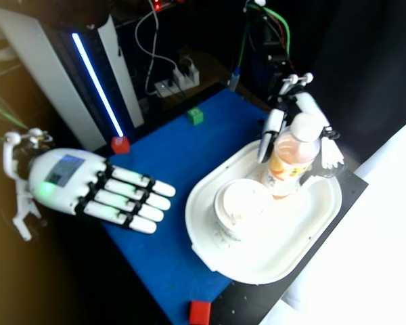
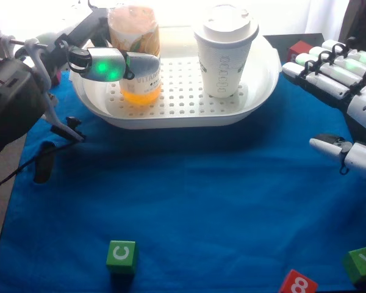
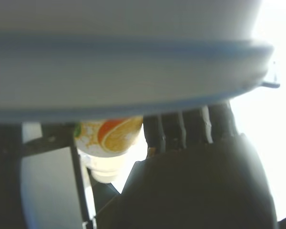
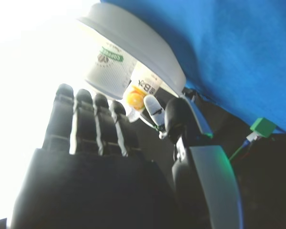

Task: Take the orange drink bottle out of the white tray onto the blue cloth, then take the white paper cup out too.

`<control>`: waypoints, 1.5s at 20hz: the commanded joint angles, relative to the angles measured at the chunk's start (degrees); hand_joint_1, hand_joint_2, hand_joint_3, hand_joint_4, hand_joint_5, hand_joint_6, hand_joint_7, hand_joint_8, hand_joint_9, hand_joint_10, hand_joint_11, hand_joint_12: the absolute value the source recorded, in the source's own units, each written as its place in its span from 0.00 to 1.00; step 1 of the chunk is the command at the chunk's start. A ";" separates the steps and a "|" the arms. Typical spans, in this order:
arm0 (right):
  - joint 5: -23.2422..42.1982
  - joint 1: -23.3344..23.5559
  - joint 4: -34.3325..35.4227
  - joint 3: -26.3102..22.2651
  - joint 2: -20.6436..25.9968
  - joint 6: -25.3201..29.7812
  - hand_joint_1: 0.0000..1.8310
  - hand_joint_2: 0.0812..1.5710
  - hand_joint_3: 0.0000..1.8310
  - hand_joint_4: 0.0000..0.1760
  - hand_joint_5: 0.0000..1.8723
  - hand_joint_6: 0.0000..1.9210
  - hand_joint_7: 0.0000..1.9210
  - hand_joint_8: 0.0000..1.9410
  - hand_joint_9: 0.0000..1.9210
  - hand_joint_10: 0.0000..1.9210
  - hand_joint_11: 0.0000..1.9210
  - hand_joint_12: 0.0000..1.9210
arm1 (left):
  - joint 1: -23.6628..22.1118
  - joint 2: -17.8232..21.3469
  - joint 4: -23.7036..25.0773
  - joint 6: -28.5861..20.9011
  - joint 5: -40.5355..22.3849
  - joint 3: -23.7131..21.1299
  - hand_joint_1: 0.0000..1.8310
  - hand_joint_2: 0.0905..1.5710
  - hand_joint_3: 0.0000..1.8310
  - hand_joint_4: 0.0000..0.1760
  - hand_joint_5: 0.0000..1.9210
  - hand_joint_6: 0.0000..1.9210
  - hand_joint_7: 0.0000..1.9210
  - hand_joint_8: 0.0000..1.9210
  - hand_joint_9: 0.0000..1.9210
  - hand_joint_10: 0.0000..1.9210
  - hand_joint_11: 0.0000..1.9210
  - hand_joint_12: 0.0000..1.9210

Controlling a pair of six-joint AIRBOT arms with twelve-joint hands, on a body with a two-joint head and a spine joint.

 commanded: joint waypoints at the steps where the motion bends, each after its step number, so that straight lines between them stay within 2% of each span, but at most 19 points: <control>1: 6.99 0.47 -0.54 -0.07 -0.01 -0.09 0.26 0.88 0.00 0.00 0.00 0.00 0.00 0.00 0.00 0.00 0.00 0.00 | -0.67 1.03 0.83 -1.29 -11.24 -0.61 0.49 0.76 0.00 0.92 0.39 0.68 0.33 0.51 0.23 0.70 0.14 0.94; 2: 6.99 0.47 -0.47 -0.07 -0.01 -0.09 0.26 0.88 0.00 0.00 0.00 0.00 0.00 0.00 0.00 0.00 0.00 0.00 | -0.67 2.30 2.04 -1.13 -13.40 -2.13 0.48 0.79 0.00 0.98 0.36 0.74 0.27 0.52 0.19 0.72 0.12 0.94; 3: 6.99 0.47 -0.40 -0.07 -0.01 -0.09 0.26 0.88 0.00 0.00 0.00 0.00 0.00 0.00 0.00 0.00 0.00 0.00 | -0.67 3.13 2.59 -0.63 -15.16 -3.36 0.49 0.79 0.00 0.73 0.36 0.73 0.26 0.50 0.22 0.71 0.18 0.94; 4: 7.00 0.47 -0.38 -0.07 -0.02 -0.09 0.29 0.87 0.00 0.00 0.00 0.00 0.00 0.00 0.00 0.00 0.00 0.00 | -0.68 4.62 3.59 -0.19 -18.07 -5.21 0.50 0.80 0.00 0.43 0.35 0.75 0.23 0.46 0.15 0.67 0.07 0.99; 6: 7.01 0.47 -0.27 -0.07 -0.15 -0.09 0.31 0.86 0.00 0.00 0.00 0.00 0.00 0.00 0.00 0.00 0.00 0.00 | -0.67 7.13 6.41 -0.06 -23.34 -8.68 0.50 0.83 0.00 0.08 0.31 0.80 0.23 0.40 0.16 0.61 0.05 0.94; 7: 7.02 0.47 -0.16 -0.07 -0.27 -0.09 0.35 0.85 0.00 0.00 0.00 0.00 0.00 0.00 0.00 0.00 0.00 0.00 | -0.44 9.73 8.89 0.59 -27.74 -12.20 0.60 0.84 0.00 0.00 0.25 0.81 0.36 0.80 0.31 0.69 0.30 0.94; 9: 7.03 0.47 -0.10 -0.07 -0.38 -0.09 0.35 0.85 0.00 0.00 0.00 0.00 0.00 0.00 0.00 0.00 0.00 0.00 | 0.73 11.48 9.78 1.32 -30.67 -14.65 0.59 0.84 0.00 0.00 0.25 0.82 0.35 0.82 0.30 0.68 0.27 0.90; 11: 7.03 0.47 0.04 -0.07 -0.56 -0.09 0.32 0.85 0.00 0.00 0.00 0.00 0.00 0.00 0.00 0.00 0.00 0.00 | 4.16 14.12 11.47 1.40 -35.71 -18.87 0.49 0.83 0.00 0.31 0.31 0.81 0.25 0.50 0.24 0.62 0.21 0.87; 12: 7.03 0.47 0.12 -0.07 -0.59 -0.09 0.31 0.86 0.00 0.00 0.00 0.00 0.00 0.00 0.00 0.00 0.00 0.00 | 5.82 14.91 11.67 1.45 -37.85 -20.79 0.51 0.78 0.00 0.00 0.24 0.52 0.27 0.46 0.27 0.60 0.22 0.85; 14: 7.03 0.47 0.46 -0.12 -0.59 -0.09 0.24 0.88 0.01 0.00 0.00 0.00 0.00 0.00 0.00 0.00 0.00 0.00 | 9.25 16.00 12.04 1.46 -41.43 -24.17 0.47 0.74 0.00 0.07 0.29 0.24 0.30 0.34 0.30 0.52 0.24 0.78; 17: 7.02 0.47 0.60 -0.17 -0.60 -0.09 0.27 0.86 0.00 0.00 0.00 0.00 0.00 0.00 0.00 0.00 0.00 0.00 | 12.64 15.74 11.88 0.93 -41.63 -26.59 0.48 0.75 0.00 0.00 0.33 0.19 0.32 0.34 0.30 0.55 0.25 0.81; 20: 7.02 0.47 0.66 -0.15 -0.60 -0.09 0.23 0.85 0.00 0.00 0.00 0.00 0.00 0.00 0.00 0.00 0.01 0.01 | 13.38 13.28 11.78 -1.69 -38.84 -25.86 0.52 0.78 0.00 0.00 0.31 0.18 0.30 0.24 0.28 0.50 0.25 0.74; 21: 7.02 0.47 0.66 -0.14 -0.60 -0.09 0.21 0.86 0.00 0.00 0.00 0.00 0.00 0.00 0.00 0.00 0.00 0.08 | 13.92 12.23 11.60 -2.46 -37.47 -25.46 0.52 0.81 0.00 0.00 0.33 0.66 0.33 0.25 0.30 0.53 0.28 0.77; 23: 7.02 0.47 0.67 -0.12 -0.60 -0.09 0.23 0.87 0.00 0.00 0.00 0.00 0.00 0.00 0.00 0.00 0.00 0.08 | 15.03 10.73 10.68 -3.95 -35.59 -24.37 0.45 0.79 0.00 0.00 0.24 0.32 0.31 0.24 0.26 0.53 0.22 0.82; 26: 7.02 0.47 0.80 -0.13 -0.60 -0.09 0.21 0.87 0.00 0.00 0.00 0.00 0.00 0.00 0.00 0.00 0.00 0.02 | 16.56 9.68 8.90 -4.38 -32.93 -23.58 0.44 0.80 0.00 0.00 0.25 0.04 0.32 0.15 0.29 0.57 0.31 0.86; 27: 7.03 0.47 0.81 -0.13 -0.59 -0.09 0.21 0.87 0.00 0.00 0.00 0.00 0.00 0.00 0.00 0.00 0.00 0.02 | 16.99 9.65 8.60 -4.43 -32.76 -23.66 0.44 0.80 0.00 0.00 0.25 0.04 0.32 0.15 0.29 0.57 0.31 0.86; 28: 7.03 0.47 0.82 -0.12 -0.58 -0.09 0.26 0.86 0.00 0.00 0.00 0.00 0.00 0.00 0.00 0.00 0.00 0.02 | 17.48 9.68 8.30 -4.43 -32.76 -23.78 0.39 0.78 0.00 0.00 0.21 0.00 0.27 0.05 0.15 0.41 0.02 0.82; 29: 7.03 0.47 0.88 -0.14 -0.57 -0.09 0.24 0.86 0.00 0.00 0.00 0.00 0.00 0.00 0.00 0.00 0.00 0.02 | 17.84 9.76 8.02 -4.43 -32.83 -23.85 0.35 0.76 0.00 0.31 0.12 0.00 0.17 0.01 0.09 0.22 0.00 0.57; 30: 7.03 0.47 0.90 -0.14 -0.57 -0.09 0.24 0.86 0.00 0.00 0.00 0.00 0.00 0.00 0.00 0.00 0.00 0.02 | 18.09 9.93 7.93 -4.43 -32.86 -24.00 0.35 0.76 0.00 0.31 0.12 0.00 0.17 0.01 0.09 0.22 0.00 0.57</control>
